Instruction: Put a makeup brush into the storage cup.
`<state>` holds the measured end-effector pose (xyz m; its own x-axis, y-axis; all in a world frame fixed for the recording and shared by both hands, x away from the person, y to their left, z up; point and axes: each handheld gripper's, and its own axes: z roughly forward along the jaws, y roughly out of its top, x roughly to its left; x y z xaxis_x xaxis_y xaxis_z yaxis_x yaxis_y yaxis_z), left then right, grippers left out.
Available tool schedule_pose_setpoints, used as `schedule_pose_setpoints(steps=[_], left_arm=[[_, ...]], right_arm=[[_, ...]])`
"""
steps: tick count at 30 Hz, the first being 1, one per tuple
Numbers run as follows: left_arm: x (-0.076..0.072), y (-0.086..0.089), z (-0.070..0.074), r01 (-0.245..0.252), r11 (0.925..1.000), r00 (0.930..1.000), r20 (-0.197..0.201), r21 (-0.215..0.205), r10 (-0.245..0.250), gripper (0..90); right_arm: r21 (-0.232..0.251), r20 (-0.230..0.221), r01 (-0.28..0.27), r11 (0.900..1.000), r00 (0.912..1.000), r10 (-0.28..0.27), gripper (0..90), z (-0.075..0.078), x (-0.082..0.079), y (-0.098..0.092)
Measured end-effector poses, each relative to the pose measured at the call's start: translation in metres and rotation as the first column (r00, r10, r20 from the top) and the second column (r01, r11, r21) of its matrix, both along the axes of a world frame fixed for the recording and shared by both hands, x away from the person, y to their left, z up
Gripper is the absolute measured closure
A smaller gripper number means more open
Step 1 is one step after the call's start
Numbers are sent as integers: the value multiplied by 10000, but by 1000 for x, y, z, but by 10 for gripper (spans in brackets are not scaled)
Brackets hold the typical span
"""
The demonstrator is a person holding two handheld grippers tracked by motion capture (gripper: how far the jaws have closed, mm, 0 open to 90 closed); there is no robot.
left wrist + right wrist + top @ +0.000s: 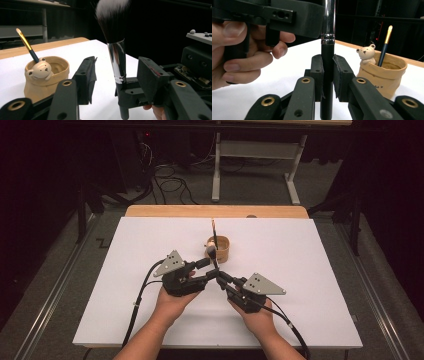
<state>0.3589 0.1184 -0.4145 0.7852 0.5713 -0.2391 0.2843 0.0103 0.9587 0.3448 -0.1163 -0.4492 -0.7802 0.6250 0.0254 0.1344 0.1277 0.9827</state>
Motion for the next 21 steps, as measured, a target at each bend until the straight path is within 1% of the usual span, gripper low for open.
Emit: schedule_pose_setpoints(steps=[2,4,7,9,12,18,19,21], left_arm=[[1,0,0,38,10000,10000,-56,-84,-39,523],[1,0,0,36,9999,9999,-124,-113,-38,541],[1,0,0,69,9999,9998,-161,-156,-72,569],[1,0,0,76,9998,9998,-179,-205,-80,582],[1,0,0,80,9997,9998,-176,-216,-84,611],[1,0,1,89,9994,9999,-113,-336,-93,660],[0,0,1,84,9993,9999,-76,-355,-86,672],[0,0,1,93,9994,9999,-74,-327,-96,689]], right_arm=[[-71,80,-73,9999,9999,73,807,-1,0,1],[-60,37,-16,10000,10000,16,807,-1,-1,1],[-25,92,-85,10000,9999,85,807,-1,-1,2],[-87,131,-104,9999,9999,105,807,0,-1,2],[-24,137,-150,9999,9998,150,807,0,-2,2],[-129,138,-171,9998,9998,173,806,-1,-2,2],[-86,144,-191,9998,9997,192,806,-1,-1,3],[-127,138,-175,9998,9997,177,806,-1,-1,3]])
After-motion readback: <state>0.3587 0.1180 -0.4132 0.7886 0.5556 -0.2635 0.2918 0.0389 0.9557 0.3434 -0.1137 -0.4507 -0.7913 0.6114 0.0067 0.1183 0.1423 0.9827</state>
